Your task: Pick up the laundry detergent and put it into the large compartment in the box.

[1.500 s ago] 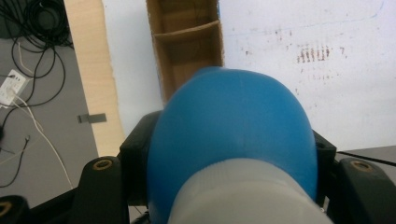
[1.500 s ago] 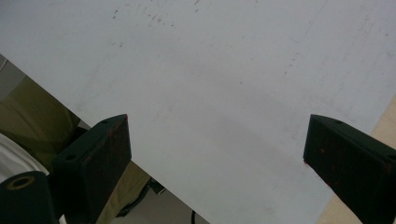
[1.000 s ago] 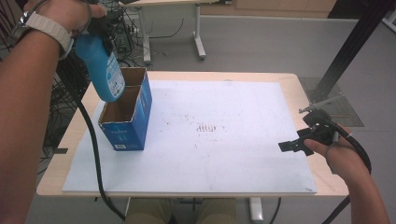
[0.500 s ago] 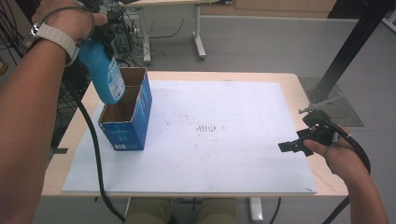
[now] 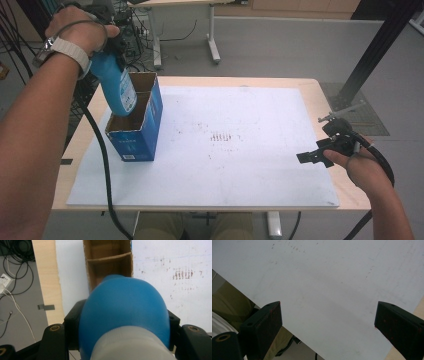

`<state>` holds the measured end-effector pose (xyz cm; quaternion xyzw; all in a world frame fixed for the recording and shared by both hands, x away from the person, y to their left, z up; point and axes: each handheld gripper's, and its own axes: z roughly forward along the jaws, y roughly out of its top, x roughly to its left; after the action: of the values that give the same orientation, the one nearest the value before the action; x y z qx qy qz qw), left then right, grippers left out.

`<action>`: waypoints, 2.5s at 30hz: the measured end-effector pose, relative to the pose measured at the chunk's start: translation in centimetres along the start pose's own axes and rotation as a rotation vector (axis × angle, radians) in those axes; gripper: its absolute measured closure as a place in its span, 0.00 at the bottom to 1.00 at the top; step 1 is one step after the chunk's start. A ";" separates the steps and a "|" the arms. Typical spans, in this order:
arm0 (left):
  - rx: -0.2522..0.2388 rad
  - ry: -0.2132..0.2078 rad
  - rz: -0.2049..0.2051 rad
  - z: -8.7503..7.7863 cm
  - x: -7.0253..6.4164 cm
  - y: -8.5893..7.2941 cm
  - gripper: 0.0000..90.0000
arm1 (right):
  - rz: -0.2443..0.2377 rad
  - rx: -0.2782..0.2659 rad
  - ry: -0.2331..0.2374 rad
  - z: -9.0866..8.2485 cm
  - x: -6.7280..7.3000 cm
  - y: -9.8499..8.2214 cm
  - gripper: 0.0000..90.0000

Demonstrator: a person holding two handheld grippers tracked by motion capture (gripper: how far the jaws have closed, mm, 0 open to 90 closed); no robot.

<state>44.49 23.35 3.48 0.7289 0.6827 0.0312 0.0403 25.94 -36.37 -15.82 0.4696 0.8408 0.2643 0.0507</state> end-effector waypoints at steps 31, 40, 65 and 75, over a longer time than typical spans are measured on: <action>0.003 0.016 -0.014 6.8 0.3 0.4 0.42 | 0.015 0.004 0.007 0.7 -0.2 -0.4 0.08; 0.013 0.013 -0.003 8.7 0.2 0.5 0.42 | 0.015 0.010 0.014 1.1 -0.2 -0.2 0.08; 0.019 0.025 0.021 14.2 -0.2 0.1 0.42 | 0.022 0.016 0.017 1.5 -0.4 -0.5 0.08; 0.031 0.034 0.030 15.9 -0.4 0.3 0.42 | 0.027 0.021 0.015 1.5 -0.5 -0.5 0.08</action>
<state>46.33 22.66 -12.33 0.7388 0.6728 0.0334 0.0170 26.30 -36.41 -17.43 0.4796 0.8374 0.2597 0.0358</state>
